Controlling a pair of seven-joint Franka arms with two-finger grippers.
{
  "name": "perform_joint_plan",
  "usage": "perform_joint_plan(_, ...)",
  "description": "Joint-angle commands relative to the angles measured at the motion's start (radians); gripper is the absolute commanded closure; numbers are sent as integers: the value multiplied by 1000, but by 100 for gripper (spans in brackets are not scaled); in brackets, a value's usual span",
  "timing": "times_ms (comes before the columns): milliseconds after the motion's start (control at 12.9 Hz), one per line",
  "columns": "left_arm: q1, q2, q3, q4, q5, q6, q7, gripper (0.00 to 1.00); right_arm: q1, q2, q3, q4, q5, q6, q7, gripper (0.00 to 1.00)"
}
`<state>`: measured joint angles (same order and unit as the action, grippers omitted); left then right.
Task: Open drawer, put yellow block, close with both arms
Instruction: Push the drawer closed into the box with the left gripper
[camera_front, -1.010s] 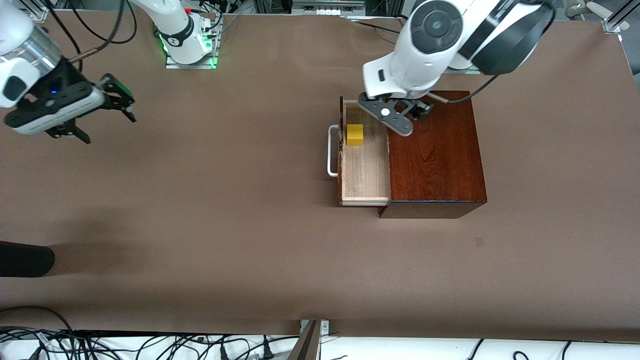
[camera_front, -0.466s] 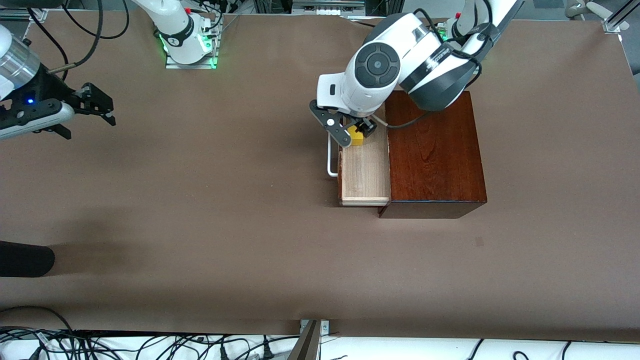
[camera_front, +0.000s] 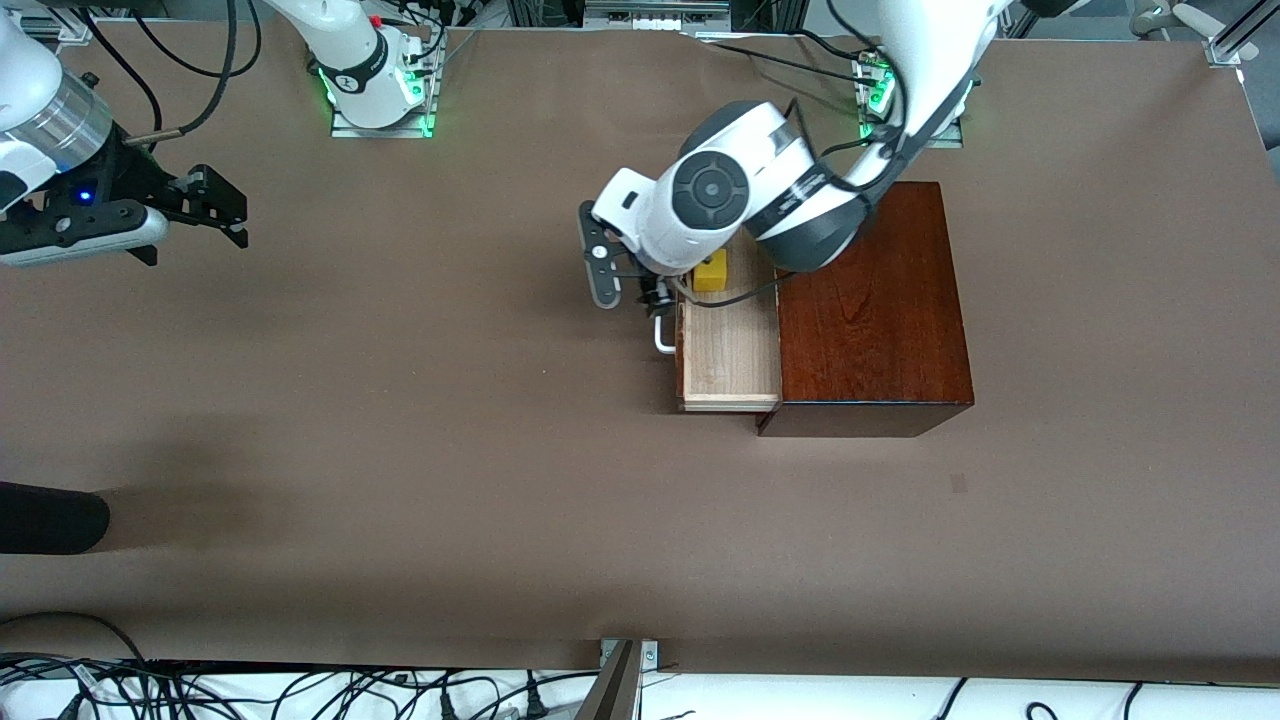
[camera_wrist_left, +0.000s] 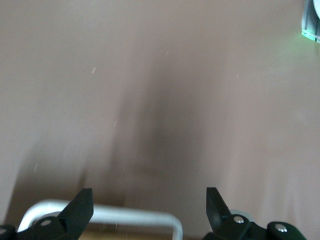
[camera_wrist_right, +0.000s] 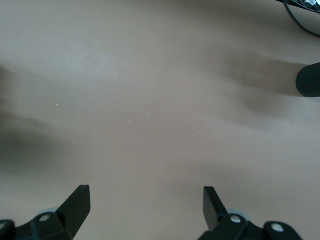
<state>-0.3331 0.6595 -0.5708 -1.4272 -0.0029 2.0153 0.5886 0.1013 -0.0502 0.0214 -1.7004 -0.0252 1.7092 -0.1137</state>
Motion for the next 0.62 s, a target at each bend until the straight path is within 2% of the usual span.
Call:
perform_joint_plan(0, -61, 15, 3, 27, 213, 33, 103, 0, -20, -17, 8, 5, -7, -34, 15, 0)
perform_joint_plan(78, -67, 22, 3, 8, 297, 30, 108, 0, -20, -16, 0, 5, -7, -36, 14, 0)
perform_joint_plan(155, -69, 29, 3, -13, 320, 28, 108, 0, -17, -16, -26, 5, -5, -42, 12, 0)
perform_joint_plan(389, -69, 34, 8, -67, 323, -2, 111, 0, -9, -19, -52, 13, -5, -43, 2, 0)
perform_joint_plan(544, -60, 28, 15, -65, 328, -108, 114, 0, 72, -5, -133, 47, -9, -45, -1, 0)
